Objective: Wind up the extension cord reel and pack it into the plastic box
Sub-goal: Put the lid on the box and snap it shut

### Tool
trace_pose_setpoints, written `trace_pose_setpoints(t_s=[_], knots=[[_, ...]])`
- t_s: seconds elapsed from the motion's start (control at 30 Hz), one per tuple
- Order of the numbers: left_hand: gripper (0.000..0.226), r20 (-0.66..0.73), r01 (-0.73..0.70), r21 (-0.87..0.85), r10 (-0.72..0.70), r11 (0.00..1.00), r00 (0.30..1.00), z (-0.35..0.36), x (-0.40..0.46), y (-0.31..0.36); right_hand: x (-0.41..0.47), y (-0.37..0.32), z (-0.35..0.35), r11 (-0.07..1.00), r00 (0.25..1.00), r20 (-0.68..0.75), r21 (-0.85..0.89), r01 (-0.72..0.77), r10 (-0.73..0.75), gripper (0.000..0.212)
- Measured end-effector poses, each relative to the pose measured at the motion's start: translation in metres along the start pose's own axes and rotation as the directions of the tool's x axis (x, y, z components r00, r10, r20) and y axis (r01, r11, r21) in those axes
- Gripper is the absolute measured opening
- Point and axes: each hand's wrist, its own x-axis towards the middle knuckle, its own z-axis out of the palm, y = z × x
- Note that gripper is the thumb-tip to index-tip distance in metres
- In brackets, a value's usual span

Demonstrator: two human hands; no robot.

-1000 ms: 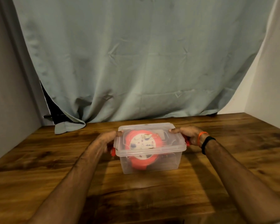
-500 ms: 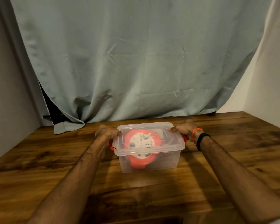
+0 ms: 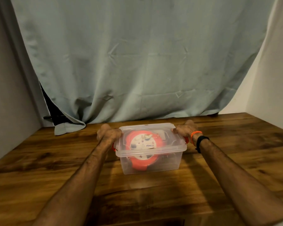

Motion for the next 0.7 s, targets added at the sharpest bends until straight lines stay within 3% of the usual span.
trace_pose_setpoints(t_s=[0.17, 0.33, 0.53, 0.6, 0.7], knots=[[0.028, -0.063, -0.107, 0.140, 0.116, 0.984, 0.991, 0.006, -0.002, 0.004, -0.001, -0.002, 0.001, 0.995, 0.999, -0.016, -0.100, 0.030, -0.032, 0.026], [0.022, -0.071, -0.123, 0.211, 0.140, 0.970, 0.988, 0.008, -0.004, 0.005, -0.001, -0.012, 0.009, 0.935, 0.985, -0.105, -0.342, 0.094, -0.137, 0.026], [0.027, -0.038, -0.172, 0.290, 0.191, 0.941, 0.981, 0.005, -0.002, -0.002, 0.005, -0.005, 0.007, 0.924, 0.988, -0.070, -0.369, 0.103, -0.138, 0.033], [0.033, -0.010, -0.247, 0.310, 0.263, 0.918, 0.965, 0.005, -0.003, -0.006, -0.001, -0.004, 0.006, 0.904, 0.976, -0.069, -0.394, 0.164, -0.207, 0.037], [0.047, 0.080, -0.448, 0.312, 0.447, 0.838, 0.891, 0.003, -0.012, -0.009, -0.014, -0.003, 0.005, 0.826, 0.903, -0.009, -0.409, 0.388, -0.429, 0.047]])
